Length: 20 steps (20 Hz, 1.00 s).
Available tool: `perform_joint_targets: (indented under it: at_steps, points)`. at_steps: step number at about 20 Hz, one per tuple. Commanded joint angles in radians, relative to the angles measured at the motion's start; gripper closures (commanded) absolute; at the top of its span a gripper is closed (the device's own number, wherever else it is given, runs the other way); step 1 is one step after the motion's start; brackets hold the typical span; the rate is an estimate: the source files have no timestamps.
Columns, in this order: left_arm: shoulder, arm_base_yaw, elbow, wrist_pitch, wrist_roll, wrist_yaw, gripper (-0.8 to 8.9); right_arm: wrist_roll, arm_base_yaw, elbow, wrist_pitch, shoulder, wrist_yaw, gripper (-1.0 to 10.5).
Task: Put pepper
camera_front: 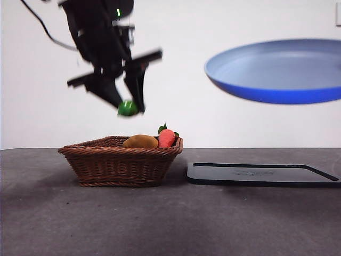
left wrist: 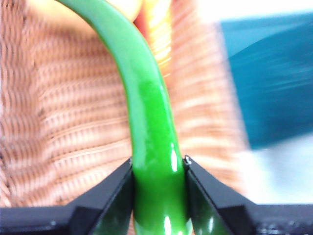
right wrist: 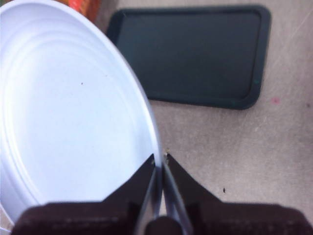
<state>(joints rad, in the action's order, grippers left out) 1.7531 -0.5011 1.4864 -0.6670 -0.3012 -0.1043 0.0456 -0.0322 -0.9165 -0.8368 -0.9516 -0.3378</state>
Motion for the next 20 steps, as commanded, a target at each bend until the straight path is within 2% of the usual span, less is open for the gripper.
perform_joint_targets:
  at_steps: [1, 4, 6, 9, 11, 14, 20]
  points:
    - [-0.060, -0.039, 0.020, 0.002, -0.009, -0.083, 7.02, 0.042, -0.001, -0.019, 0.055, -0.081, -0.005, 9.4]
    - [-0.130, -0.124, 0.020, 0.008, 0.016, -0.150, 7.02, 0.097, -0.001, -0.019, 0.127, -0.208, -0.008, 9.4]
    - [-0.133, -0.203, 0.020, 0.013, 0.041, -0.160, 7.02, 0.130, -0.001, -0.019, 0.170, -0.294, -0.066, 9.4]
    - [-0.105, -0.319, 0.020, 0.041, 0.101, -0.140, 7.02, 0.176, -0.001, -0.019, 0.204, -0.380, -0.110, 9.4]
    - [-0.066, -0.381, 0.020, 0.070, 0.146, -0.066, 7.01, 0.182, -0.003, -0.019, 0.202, -0.404, -0.112, 9.4]
    - [0.018, -0.422, 0.020, 0.087, 0.224, 0.029, 7.01, 0.190, -0.002, -0.019, 0.198, -0.405, -0.135, 9.4]
    - [0.122, -0.422, 0.020, 0.135, 0.251, 0.024, 7.01, 0.190, -0.002, -0.019, 0.184, -0.405, -0.135, 9.4]
